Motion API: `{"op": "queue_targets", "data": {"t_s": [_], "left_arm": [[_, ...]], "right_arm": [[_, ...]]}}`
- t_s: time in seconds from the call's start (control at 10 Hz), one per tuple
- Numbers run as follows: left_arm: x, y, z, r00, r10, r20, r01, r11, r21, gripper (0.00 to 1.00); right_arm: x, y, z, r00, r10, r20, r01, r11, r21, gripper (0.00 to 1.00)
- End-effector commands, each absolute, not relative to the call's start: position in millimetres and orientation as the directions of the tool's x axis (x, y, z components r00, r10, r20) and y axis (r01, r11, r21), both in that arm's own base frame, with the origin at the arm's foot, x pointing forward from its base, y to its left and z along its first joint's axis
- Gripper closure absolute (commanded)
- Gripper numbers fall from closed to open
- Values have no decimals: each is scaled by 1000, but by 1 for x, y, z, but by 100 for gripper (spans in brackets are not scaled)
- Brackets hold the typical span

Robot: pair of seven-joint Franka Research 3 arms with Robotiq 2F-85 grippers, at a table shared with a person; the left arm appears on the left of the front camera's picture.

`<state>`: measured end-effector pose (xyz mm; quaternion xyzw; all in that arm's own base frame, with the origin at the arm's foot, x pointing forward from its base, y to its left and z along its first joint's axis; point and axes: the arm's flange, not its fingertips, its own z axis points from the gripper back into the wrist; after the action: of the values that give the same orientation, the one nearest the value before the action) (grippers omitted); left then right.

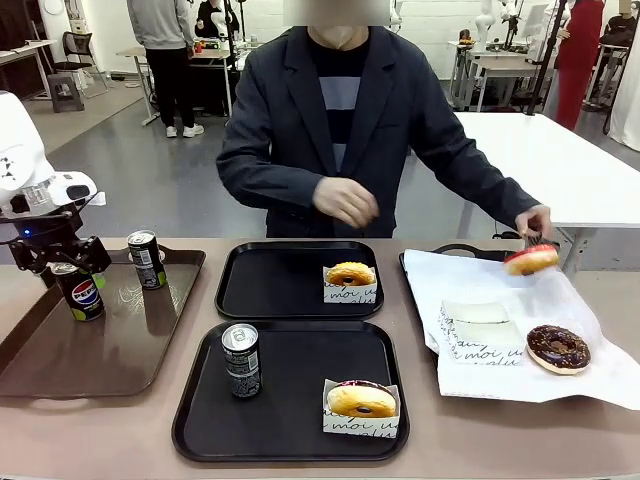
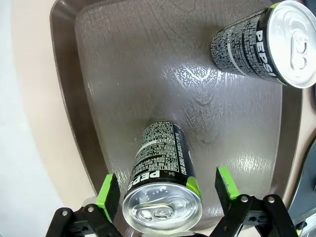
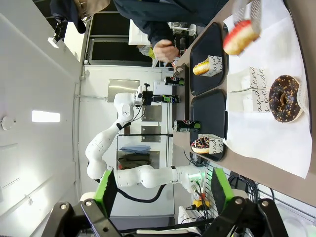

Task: Set up donuts and drinks on trays.
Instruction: Pick up one Pepsi coke from the Handle tray and place it on the Flat Tray without a Pepsi coke.

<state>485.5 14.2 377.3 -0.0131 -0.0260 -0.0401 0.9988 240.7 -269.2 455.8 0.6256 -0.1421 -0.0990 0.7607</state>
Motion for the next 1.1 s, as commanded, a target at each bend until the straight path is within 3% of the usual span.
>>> {"op": "queue_targets", "data": {"t_s": [0.0,0.1,0.2,0.3,0.5,0.6,0.7,1.0], "left_arm": [[485,15,375,992,-94,81,96,995,-16,15],[485,15,376,992,-92,89,94,995,-17,59],[486,16,378,992,-90,94,93,995,-22,74],[486,16,378,992,-90,91,92,995,-25,100],[486,15,377,994,-81,77,83,996,-18,100],[486,14,380,994,-89,70,90,996,-13,92],[485,13,386,993,-94,71,95,995,-13,100],[463,-7,453,996,-64,67,61,998,35,100]], "right_arm": [[240,-270,456,940,-326,97,-36,186,982,0],[240,-270,456,940,-326,97,-36,186,982,0],[240,-270,456,940,-326,97,-36,186,982,0],[240,-270,456,940,-326,97,-36,186,982,0],[240,-270,456,940,-326,97,-36,186,982,0],[240,-270,456,940,-326,97,-36,186,982,0],[240,-270,456,940,-326,97,-36,186,982,0],[240,-270,456,940,-326,97,-36,186,982,0]]}}
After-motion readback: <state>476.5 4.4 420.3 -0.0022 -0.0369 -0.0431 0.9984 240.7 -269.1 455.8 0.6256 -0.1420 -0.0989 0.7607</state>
